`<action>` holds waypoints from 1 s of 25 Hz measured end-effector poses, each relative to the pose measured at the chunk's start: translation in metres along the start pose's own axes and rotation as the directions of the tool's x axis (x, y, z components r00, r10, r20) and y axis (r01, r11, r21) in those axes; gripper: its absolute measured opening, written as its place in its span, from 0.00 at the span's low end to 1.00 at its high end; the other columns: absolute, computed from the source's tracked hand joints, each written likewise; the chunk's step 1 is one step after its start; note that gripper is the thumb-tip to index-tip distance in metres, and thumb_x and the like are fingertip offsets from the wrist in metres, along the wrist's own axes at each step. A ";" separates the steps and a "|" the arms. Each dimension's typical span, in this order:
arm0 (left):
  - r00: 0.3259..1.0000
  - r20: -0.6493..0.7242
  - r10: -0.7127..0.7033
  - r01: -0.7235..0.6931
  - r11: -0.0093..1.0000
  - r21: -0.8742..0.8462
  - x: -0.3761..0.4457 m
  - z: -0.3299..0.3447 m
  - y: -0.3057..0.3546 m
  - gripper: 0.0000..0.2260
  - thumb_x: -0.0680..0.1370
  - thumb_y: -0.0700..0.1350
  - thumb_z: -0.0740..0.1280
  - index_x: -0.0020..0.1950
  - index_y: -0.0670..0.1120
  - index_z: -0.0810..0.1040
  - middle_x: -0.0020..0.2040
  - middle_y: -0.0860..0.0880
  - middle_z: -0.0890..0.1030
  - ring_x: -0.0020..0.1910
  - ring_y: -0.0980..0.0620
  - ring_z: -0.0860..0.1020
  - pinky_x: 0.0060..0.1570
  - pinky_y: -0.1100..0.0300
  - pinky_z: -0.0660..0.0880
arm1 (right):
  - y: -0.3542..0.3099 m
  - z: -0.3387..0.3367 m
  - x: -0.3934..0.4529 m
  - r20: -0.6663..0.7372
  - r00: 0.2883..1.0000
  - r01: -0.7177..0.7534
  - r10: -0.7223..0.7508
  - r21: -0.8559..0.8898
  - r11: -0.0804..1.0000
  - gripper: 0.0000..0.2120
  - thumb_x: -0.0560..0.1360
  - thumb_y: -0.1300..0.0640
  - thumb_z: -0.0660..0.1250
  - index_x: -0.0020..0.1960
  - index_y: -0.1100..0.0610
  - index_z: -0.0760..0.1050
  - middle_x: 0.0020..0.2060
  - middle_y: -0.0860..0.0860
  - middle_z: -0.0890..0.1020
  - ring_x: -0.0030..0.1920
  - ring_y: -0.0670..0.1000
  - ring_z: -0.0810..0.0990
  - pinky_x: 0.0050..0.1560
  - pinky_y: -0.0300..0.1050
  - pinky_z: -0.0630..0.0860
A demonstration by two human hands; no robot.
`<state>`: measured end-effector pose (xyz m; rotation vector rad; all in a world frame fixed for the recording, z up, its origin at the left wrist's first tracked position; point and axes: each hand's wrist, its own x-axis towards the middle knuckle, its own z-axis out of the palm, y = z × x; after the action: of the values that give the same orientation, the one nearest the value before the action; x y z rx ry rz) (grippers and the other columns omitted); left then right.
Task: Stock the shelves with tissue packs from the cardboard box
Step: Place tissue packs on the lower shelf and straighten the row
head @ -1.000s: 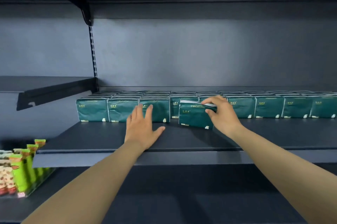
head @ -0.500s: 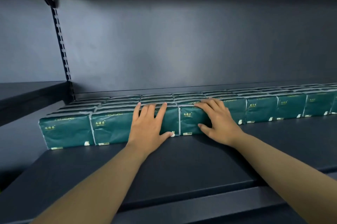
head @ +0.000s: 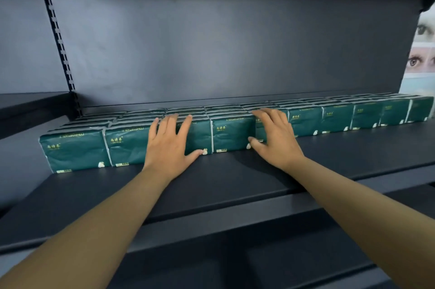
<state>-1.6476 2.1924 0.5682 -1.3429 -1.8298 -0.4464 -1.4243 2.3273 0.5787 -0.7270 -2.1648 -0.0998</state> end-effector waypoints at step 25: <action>0.531 0.841 -0.099 0.305 0.949 -0.081 -0.480 0.013 0.266 0.32 0.78 0.66 0.47 0.70 0.48 0.72 0.68 0.38 0.71 0.64 0.39 0.74 0.57 0.47 0.74 | 0.115 0.022 -0.467 0.704 0.706 -0.201 0.069 0.106 0.974 0.28 0.75 0.51 0.67 0.72 0.49 0.61 0.69 0.49 0.65 0.70 0.48 0.57 0.69 0.42 0.56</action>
<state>-1.3566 1.9987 0.1444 -1.6581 -2.8296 -0.0979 -1.1508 2.2123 0.1999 -0.9179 -2.7738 0.5317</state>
